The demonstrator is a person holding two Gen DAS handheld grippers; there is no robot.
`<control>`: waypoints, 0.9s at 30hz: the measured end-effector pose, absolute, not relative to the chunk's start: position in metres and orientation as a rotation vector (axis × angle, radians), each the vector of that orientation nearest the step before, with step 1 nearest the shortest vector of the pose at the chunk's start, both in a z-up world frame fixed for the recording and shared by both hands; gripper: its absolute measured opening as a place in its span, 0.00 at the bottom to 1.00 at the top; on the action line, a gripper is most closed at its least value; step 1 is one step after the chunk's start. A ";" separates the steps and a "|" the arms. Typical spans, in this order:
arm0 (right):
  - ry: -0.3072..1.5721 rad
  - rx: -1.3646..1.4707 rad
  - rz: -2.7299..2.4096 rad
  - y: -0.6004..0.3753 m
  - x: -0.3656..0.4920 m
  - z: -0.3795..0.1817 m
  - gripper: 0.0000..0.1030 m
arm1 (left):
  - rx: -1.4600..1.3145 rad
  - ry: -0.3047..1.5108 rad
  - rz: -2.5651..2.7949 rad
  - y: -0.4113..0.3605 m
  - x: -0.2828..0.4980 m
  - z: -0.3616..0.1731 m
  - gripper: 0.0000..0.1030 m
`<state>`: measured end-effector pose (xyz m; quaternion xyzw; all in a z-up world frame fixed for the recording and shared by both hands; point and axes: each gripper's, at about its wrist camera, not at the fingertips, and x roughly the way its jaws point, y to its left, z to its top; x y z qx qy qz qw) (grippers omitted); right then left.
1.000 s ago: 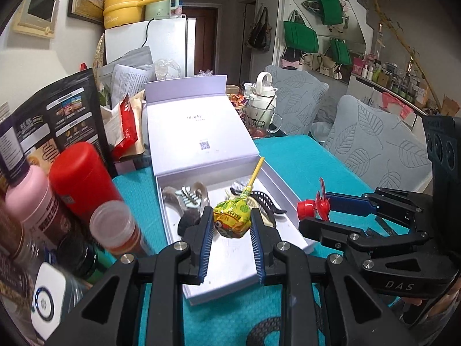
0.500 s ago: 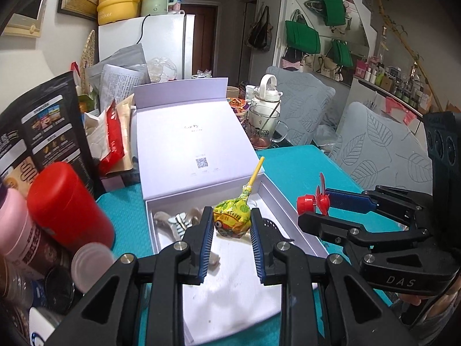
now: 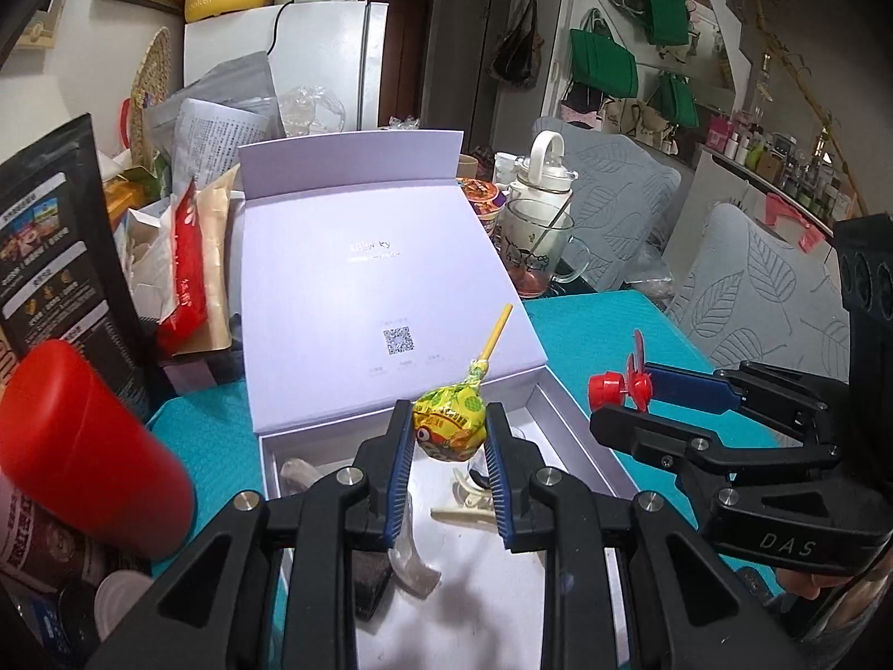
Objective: Organize rigid objects
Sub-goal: 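Lower the lollipop and red fan into the box and open both grippers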
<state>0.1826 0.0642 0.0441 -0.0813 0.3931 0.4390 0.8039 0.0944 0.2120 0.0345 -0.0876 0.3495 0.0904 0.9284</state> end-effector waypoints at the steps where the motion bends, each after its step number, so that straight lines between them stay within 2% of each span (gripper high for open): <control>1: 0.848 -0.173 0.938 0.066 0.187 0.042 0.45 | -0.182 0.719 0.183 0.213 0.098 0.033 0.24; 20: 0.995 -0.200 0.928 0.100 0.226 -0.021 0.45 | -0.190 0.877 0.157 0.232 0.146 -0.023 0.24; 27: 0.981 -0.247 0.895 0.103 0.225 -0.031 0.45 | -0.216 0.952 0.156 0.231 0.160 -0.044 0.24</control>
